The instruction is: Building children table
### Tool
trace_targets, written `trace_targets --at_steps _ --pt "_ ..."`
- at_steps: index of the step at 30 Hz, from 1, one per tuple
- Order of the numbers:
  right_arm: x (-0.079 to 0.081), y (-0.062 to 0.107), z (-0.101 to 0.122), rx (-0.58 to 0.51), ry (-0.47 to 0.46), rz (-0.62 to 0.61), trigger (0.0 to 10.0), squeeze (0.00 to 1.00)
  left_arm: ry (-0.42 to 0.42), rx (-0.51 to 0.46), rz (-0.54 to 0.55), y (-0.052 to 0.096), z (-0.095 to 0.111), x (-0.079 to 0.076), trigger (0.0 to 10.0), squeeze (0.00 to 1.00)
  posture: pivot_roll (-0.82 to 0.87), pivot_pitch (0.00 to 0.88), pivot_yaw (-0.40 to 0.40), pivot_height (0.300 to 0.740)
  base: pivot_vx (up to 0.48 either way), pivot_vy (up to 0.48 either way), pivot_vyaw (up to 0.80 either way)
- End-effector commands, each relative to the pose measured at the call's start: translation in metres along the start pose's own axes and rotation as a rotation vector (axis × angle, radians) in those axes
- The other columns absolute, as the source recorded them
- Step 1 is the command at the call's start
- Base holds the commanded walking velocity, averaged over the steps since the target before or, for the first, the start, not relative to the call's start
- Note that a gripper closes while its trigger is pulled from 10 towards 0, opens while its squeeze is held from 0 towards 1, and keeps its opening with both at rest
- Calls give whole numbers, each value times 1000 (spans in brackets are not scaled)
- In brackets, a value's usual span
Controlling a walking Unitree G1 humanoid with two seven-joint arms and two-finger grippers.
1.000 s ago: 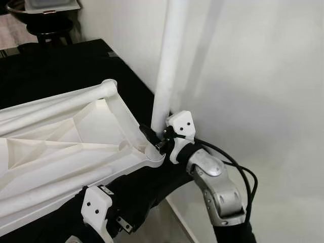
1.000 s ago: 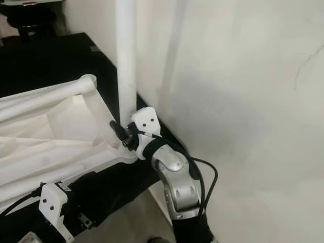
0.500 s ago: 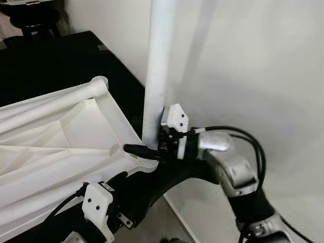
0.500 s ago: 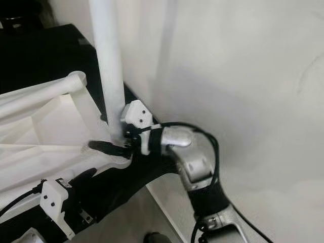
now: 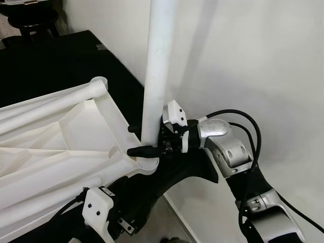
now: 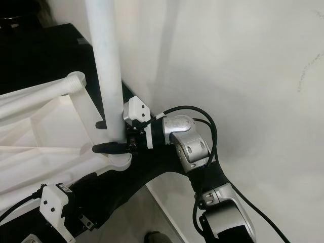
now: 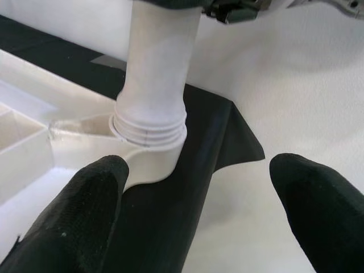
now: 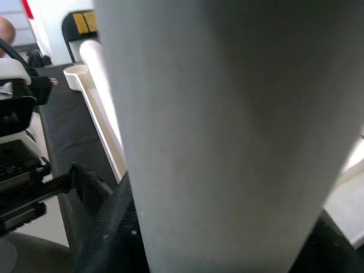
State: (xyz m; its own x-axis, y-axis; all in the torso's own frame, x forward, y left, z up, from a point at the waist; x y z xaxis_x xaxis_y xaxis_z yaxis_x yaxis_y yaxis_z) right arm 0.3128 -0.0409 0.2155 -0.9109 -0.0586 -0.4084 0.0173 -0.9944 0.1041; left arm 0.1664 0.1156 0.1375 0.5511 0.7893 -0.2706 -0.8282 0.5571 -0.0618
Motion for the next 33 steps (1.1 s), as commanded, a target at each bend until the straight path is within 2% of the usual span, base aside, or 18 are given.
trace_targets --at_steps 1,3,10,12,13,14,15,16,18,19,22,26,27,28,29,30,31,33 --pt "3 -2 -1 -15 -8 36 0 0 10 13 6 1 -2 -2 10000 0 -174 189 -101 740 0 0 0" --pt "3 -2 -1 -15 -8 36 0 0 10 13 6 1 -2 -2 10000 0 -174 189 -101 740 0 0 0" --pt "-3 8 -15 35 -67 -242 0 0 9 8 11 1 -2 -2 10000 0 -175 187 -109 740 0 0 0" --pt "-2 6 -27 104 -144 -490 0 0 6 9 12 2 -1 -1 10000 0 -172 188 -115 740 0 0 0" --pt "-2 6 -27 104 -144 -490 0 0 6 9 12 2 -1 -1 10000 0 -172 188 -115 740 0 0 0" --pt "11 7 -33 189 -217 -688 0 0 4 8 13 2 0 1 10000 0 -181 193 -114 740 0 0 0" --pt "11 7 -33 189 -217 -688 0 0 4 8 13 2 0 1 10000 0 -181 193 -114 740 0 0 0" --pt "22 11 -34 261 -224 -829 0 0 3 8 13 2 0 1 10000 0 -182 194 -109 740 0 0 0" --pt "41 6 -33 297 -247 -869 0 0 3 8 14 1 -1 4 10000 0 -210 188 -89 740 0 0 0" --pt "41 6 -33 297 -247 -869 0 0 3 8 14 1 -1 4 10000 0 -210 188 -89 740 0 0 0" --pt "25 9 -36 312 -200 -884 0 0 3 15 -2 -3 -3 6 10000 0 -195 164 -98 740 0 0 0" --pt "20 5 -33 303 -184 -875 0 0 2 15 -2 -4 -3 7 10000 0 -199 161 -95 740 0 0 0" --pt "20 3 -30 301 -183 -881 2588 0 -2 10 6 -4 -2 8 10000 0 -192 156 -101 740 0 0 0" --pt "19 -2 -27 267 -197 -859 10000 0 -6 3 19 -4 -2 10 10000 0 -189 154 -103 740 0 0 0" --pt "19 -2 -27 267 -197 -859 10000 0 -6 3 19 -4 -2 10 10000 0 -189 154 -103 740 0 0 0" --pt "20 -7 -22 227 -204 -815 10000 898 -8 -1 27 -5 -2 11 10000 0 -187 152 -105 740 0 0 0" --pt "21 -11 -17 199 -211 -784 10000 1000 -9 -4 31 -5 -1 11 10000 0 -187 152 -105 740 0 0 0" --pt "21 -17 -8 128 -220 -713 10000 1000 -9 -5 32 -5 -1 11 10000 0 -188 152 -106 740 0 0 0"
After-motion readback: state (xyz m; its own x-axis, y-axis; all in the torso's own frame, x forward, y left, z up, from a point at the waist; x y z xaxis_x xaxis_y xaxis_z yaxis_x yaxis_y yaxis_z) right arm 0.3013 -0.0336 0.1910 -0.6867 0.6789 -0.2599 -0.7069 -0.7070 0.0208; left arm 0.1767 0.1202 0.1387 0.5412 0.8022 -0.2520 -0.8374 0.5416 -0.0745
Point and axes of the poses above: a point about 5 cm out from each wrist's last joint towards the gripper, its own y axis pointing back from the gripper into the wrist, its own z axis along the axis of the wrist's last joint, x = y × z, the point moved 2 cm from there along -y, pointing out of the wrist towards the gripper, and after that the axes turned 12 degrees about y, right-handed, at the moved point
